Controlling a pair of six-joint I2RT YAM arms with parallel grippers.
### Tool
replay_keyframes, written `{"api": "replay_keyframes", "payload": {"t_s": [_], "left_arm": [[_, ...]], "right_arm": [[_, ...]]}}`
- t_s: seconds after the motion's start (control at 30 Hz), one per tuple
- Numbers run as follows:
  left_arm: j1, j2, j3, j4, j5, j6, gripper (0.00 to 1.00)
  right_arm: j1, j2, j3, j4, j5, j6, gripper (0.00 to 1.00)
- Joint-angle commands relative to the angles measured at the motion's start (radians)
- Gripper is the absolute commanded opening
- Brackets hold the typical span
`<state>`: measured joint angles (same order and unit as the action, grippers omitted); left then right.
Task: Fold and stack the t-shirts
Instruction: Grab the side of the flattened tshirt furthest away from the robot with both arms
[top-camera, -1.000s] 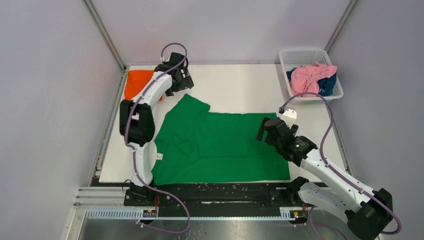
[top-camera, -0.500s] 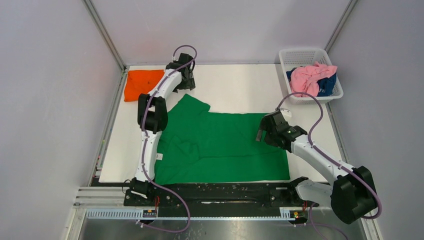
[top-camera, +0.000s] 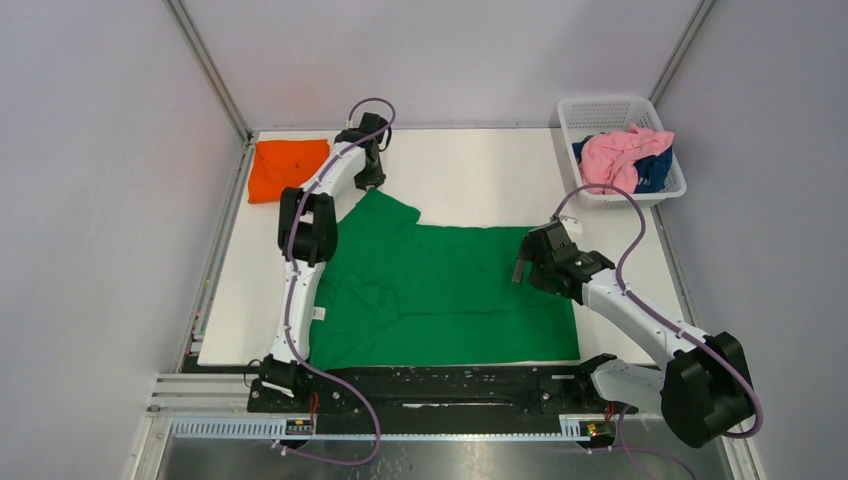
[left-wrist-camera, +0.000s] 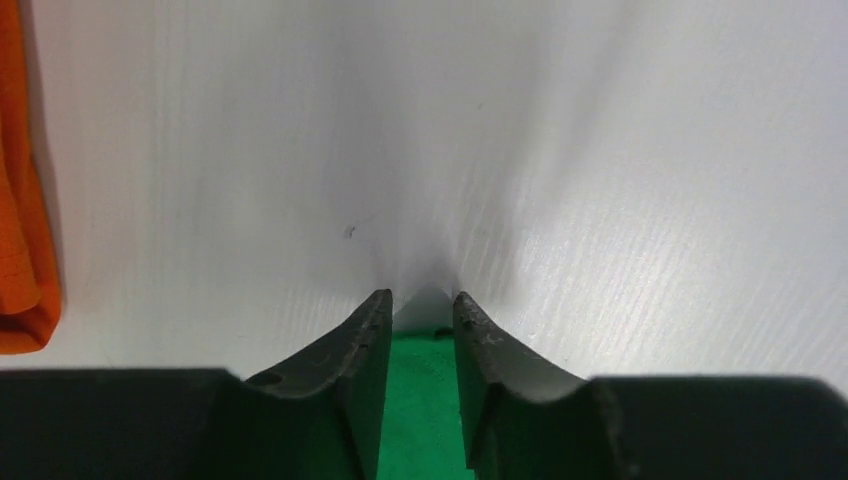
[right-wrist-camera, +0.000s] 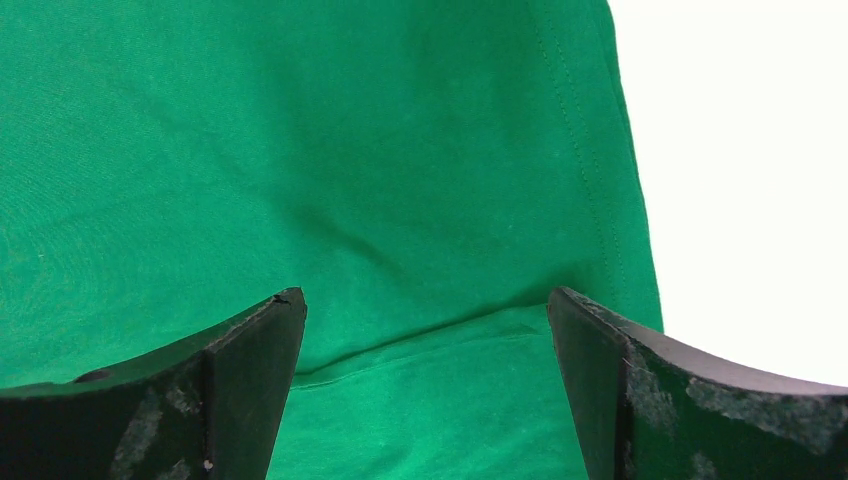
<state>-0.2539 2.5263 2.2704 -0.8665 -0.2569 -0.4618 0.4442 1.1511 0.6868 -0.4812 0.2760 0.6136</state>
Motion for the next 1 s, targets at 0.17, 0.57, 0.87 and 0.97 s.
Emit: {"api": "replay_keyframes", "payload": {"t_s": [0.17,0.57,0.87,0.97], "left_arm": [[0.002,-0.053,-0.087,-0.049,0.050,-0.005,0.00],[-0.028,-0.398,-0.443,0.149,0.182,-0.016,0.00],[-0.060,-0.590,-0.733,0.255,0.215,-0.067,0.00],[-0.064,-0.649,-0.809,0.290,0.227,-0.081,0.00]], "right_arm": [[-0.060,0.075,0.128,-0.032,0.154,-0.004,0.99],[-0.217,0.520,0.598,-0.172,0.024,-0.175,0.99],[-0.265,0.837,0.908,-0.290,-0.034,-0.192,0.85],[-0.270,0.908,0.981,-0.312,-0.035,-0.160,0.84]]}}
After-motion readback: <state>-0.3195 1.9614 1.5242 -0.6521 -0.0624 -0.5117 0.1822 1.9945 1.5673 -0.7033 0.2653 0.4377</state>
